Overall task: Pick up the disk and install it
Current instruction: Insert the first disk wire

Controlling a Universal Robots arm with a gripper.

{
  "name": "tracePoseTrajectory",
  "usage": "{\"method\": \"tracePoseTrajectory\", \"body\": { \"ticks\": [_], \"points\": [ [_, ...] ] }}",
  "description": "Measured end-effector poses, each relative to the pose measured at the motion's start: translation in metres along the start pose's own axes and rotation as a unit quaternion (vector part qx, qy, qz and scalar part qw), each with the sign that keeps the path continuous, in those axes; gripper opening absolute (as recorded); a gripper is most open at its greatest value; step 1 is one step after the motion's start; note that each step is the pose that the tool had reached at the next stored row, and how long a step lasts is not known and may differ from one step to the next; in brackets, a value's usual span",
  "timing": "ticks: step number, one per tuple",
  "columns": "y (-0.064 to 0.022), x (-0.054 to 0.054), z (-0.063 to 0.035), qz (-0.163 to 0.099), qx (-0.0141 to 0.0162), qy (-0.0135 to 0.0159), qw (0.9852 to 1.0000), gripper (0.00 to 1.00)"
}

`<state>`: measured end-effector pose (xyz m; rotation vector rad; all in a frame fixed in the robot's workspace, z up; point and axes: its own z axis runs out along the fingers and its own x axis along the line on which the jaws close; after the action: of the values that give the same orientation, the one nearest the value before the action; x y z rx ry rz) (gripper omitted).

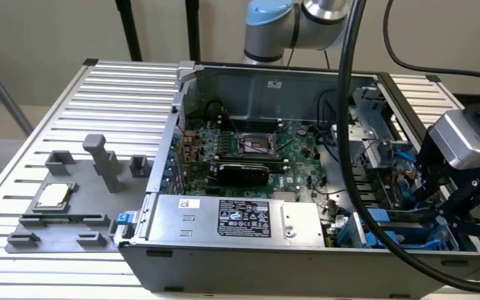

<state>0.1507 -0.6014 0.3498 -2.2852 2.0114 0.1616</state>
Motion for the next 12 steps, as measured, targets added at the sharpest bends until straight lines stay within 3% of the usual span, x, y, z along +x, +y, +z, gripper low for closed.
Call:
{"method": "tracePoseTrajectory", "body": {
  "ticks": [3, 5, 12],
  "points": [
    [-0.0014, 0.001, -0.0001, -0.002, 0.0013, -0.011, 0.9999, 1.0],
    [-0.0036, 0.001, -0.0001, -0.003, 0.002, -0.0169, 0.9999, 1.0],
    [-0.0116, 0.003, -0.0004, -0.008, 0.003, -0.0286, 0.9996, 1.0]
  ]
}}
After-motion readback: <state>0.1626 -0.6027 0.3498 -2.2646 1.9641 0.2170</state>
